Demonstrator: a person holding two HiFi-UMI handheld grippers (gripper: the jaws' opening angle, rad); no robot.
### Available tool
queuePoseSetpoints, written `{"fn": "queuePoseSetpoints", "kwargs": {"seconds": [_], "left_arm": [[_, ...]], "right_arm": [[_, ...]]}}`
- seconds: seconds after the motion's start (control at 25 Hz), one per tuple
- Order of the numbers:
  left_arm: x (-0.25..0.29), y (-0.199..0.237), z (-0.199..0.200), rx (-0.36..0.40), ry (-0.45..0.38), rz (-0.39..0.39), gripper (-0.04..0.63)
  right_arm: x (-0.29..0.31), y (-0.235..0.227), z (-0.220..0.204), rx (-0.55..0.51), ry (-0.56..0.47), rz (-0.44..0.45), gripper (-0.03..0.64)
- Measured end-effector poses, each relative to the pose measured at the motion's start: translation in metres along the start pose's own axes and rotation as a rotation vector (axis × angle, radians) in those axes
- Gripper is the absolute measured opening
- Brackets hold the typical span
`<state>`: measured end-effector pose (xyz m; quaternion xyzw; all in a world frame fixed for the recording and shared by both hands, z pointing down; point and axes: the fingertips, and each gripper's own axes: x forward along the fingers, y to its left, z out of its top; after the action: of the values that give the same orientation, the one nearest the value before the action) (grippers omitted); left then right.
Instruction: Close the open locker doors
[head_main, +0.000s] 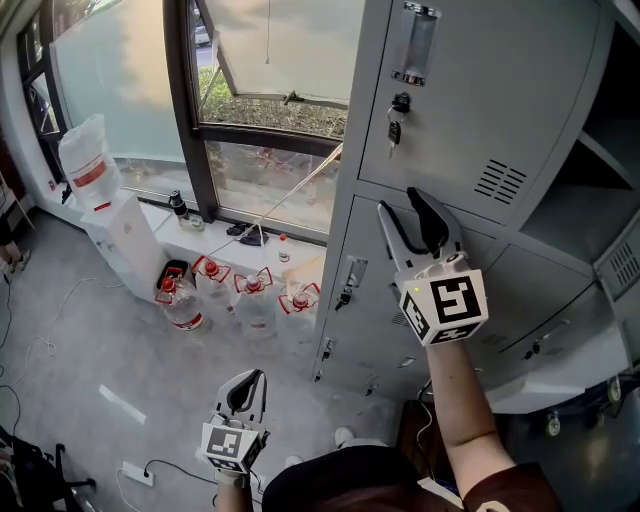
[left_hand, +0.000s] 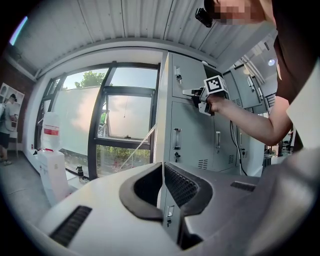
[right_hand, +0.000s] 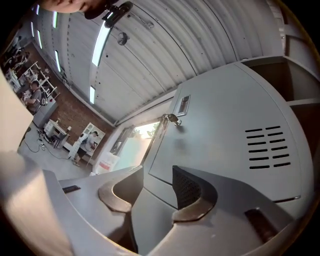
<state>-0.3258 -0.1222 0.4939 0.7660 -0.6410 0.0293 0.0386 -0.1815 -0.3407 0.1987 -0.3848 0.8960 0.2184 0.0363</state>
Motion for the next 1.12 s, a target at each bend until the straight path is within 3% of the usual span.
{"fn": "queuePoseSetpoints", "kwargs": {"seconds": [0.28, 0.4, 0.64, 0.88, 1.12], "left_arm": [[-0.006, -0.013, -0.005, 0.017, 0.014, -0.114, 0.028], [-0.006, -0.020, -0.009, 0.023, 0.024, -0.173, 0.028], [0.000, -0.045, -0.020, 0.038, 0.043, -0.317, 0.026], [0.026, -0.088, -0.022, 0.025, 0.043, -0.438, 0.027], [0.055, -0.159, -0.010, 0.043, 0.026, -0.546, 0.027]], "right_arm": [[-0.047, 0.001, -0.002, -0.011, 0.031, -0.080, 0.187], [-0.073, -0.001, -0.006, -0.022, 0.061, -0.129, 0.132], [-0.135, -0.014, -0.017, -0.043, 0.110, -0.247, 0.109], [-0.212, -0.057, -0.031, -0.035, 0.164, -0.399, 0.103], [-0.301, -0.117, -0.029, -0.011, 0.148, -0.553, 0.103]]}}
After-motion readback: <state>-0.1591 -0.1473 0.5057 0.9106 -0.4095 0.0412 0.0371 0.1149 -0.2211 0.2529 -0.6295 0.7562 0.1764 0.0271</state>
